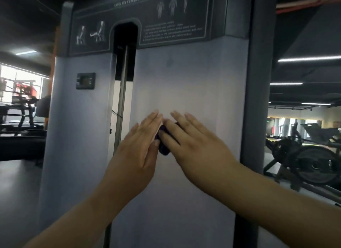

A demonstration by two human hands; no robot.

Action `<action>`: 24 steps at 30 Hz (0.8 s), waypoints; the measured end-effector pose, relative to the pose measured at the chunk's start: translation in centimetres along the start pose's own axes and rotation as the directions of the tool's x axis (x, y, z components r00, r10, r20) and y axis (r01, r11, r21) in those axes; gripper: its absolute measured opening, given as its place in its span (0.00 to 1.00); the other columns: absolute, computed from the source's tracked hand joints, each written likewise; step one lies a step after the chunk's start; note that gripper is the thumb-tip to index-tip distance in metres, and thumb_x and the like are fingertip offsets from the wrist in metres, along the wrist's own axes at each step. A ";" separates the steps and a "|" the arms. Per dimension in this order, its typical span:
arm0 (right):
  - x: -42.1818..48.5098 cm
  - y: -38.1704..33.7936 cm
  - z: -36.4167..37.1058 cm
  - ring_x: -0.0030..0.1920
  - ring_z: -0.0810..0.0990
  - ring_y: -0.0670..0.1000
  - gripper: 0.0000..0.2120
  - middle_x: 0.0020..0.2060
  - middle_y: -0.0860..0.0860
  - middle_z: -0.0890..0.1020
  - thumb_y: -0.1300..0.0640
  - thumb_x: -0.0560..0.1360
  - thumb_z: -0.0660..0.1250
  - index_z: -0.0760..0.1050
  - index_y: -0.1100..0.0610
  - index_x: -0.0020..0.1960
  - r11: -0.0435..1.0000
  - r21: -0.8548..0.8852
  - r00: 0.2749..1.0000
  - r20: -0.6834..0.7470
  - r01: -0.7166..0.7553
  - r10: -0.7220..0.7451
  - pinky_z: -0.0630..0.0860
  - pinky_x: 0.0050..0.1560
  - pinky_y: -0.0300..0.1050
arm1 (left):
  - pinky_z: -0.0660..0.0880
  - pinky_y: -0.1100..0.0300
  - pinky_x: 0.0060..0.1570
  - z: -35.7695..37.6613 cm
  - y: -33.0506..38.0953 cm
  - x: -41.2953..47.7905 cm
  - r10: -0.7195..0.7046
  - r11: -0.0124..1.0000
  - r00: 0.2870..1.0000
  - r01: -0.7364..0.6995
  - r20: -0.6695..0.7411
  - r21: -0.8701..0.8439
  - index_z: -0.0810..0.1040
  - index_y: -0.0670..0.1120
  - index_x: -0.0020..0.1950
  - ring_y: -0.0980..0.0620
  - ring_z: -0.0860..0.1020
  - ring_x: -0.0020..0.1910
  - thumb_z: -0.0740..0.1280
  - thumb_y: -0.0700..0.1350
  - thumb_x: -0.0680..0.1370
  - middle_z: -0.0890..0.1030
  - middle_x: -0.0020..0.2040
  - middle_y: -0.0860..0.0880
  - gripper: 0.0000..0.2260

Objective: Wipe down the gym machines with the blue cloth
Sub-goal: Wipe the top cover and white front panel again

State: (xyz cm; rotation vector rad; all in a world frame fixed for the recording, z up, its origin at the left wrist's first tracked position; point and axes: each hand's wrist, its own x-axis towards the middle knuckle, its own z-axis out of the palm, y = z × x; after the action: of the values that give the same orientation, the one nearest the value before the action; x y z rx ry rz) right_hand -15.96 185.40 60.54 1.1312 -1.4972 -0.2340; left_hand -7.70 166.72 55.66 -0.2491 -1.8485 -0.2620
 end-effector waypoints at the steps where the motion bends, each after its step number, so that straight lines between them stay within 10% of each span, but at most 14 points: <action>1: 1.4 1.8 -0.8 0.82 0.65 0.65 0.27 0.79 0.61 0.71 0.57 0.84 0.49 0.71 0.60 0.79 0.999 -0.044 1.000 0.006 -0.015 0.015 0.56 0.85 0.63 | 0.56 0.49 0.87 -0.4 0.1 2.1 0.007 1.000 1.000 -0.007 -0.022 0.008 0.61 0.51 0.88 0.60 0.57 0.86 0.59 0.43 0.90 0.61 0.88 0.56 0.25; 11: 15.3 17.0 -7.0 0.84 0.63 0.59 0.26 0.82 0.58 0.69 0.60 0.85 0.64 0.67 0.61 0.83 0.995 -0.095 0.997 -0.074 -0.029 0.021 0.60 0.84 0.59 | 0.52 0.42 0.87 -4.5 0.2 23.7 0.237 0.955 0.968 -0.216 -0.082 0.205 0.54 0.48 0.90 0.56 0.47 0.88 0.51 0.48 0.90 0.53 0.90 0.53 0.27; 24: 29.1 30.5 -10.8 0.74 0.76 0.63 0.25 0.75 0.61 0.74 0.54 0.83 0.60 0.61 0.58 0.79 0.993 -0.059 0.988 0.113 -0.098 0.105 0.71 0.76 0.64 | 0.50 0.47 0.88 -9.0 -0.6 41.2 0.056 0.965 0.995 -0.076 0.084 0.251 0.46 0.52 0.90 0.62 0.44 0.87 0.44 0.60 0.89 0.51 0.90 0.56 0.30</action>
State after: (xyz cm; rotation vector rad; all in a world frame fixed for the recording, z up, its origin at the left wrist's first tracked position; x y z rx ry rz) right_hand -17.68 184.15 104.00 1.0100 -1.6370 -0.2716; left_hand -11.45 164.97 97.57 -0.1438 -1.9234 0.0328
